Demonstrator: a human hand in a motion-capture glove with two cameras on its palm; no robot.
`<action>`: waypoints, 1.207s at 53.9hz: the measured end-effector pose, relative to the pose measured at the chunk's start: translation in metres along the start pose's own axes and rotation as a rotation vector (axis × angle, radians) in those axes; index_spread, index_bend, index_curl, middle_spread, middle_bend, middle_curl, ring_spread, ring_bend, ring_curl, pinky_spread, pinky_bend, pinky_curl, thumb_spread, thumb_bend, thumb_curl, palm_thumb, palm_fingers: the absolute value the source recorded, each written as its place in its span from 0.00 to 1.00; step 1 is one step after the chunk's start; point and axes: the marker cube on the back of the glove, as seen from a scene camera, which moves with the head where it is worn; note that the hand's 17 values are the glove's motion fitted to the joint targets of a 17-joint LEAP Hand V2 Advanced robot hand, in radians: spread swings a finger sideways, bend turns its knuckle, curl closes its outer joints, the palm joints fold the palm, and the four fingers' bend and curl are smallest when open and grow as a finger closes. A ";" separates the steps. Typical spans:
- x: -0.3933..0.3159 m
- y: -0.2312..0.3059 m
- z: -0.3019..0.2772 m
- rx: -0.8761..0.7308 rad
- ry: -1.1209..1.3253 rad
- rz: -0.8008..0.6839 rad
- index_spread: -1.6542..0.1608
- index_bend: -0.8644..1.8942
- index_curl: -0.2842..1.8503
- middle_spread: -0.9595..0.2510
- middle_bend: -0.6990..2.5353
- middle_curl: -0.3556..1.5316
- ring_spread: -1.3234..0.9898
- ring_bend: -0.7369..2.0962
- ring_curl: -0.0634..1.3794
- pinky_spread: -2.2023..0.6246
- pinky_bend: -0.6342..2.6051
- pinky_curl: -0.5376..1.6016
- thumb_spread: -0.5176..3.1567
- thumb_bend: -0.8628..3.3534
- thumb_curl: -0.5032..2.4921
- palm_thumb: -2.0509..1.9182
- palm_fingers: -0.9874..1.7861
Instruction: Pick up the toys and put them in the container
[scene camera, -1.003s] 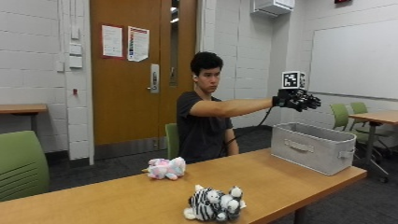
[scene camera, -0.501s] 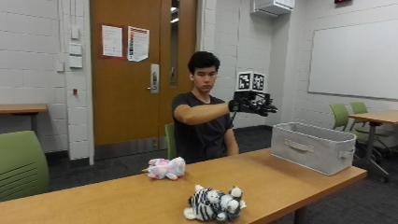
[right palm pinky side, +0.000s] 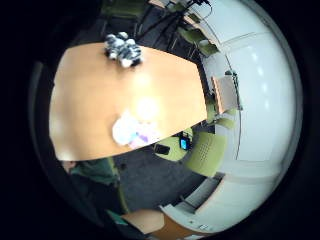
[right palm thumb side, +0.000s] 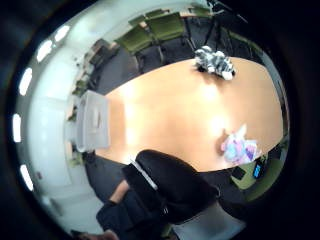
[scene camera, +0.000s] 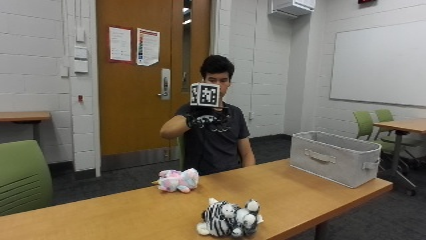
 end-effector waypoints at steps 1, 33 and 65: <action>0.010 0.000 0.004 0.004 -0.003 -0.099 0.76 0.38 0.30 0.66 0.28 0.42 0.43 0.35 0.22 0.74 0.38 0.37 0.41 0.18 0.23 0.49 0.36; 0.098 -0.004 0.193 -0.165 -0.021 -0.177 0.75 0.38 0.31 0.64 0.29 0.42 0.40 0.36 0.25 0.74 0.35 0.39 0.38 0.18 0.22 0.48 0.38; 0.104 0.022 0.203 0.123 -0.113 -0.096 0.72 0.57 0.40 0.57 0.27 0.40 0.34 0.42 0.27 0.67 0.36 0.40 0.45 0.21 0.25 0.54 0.68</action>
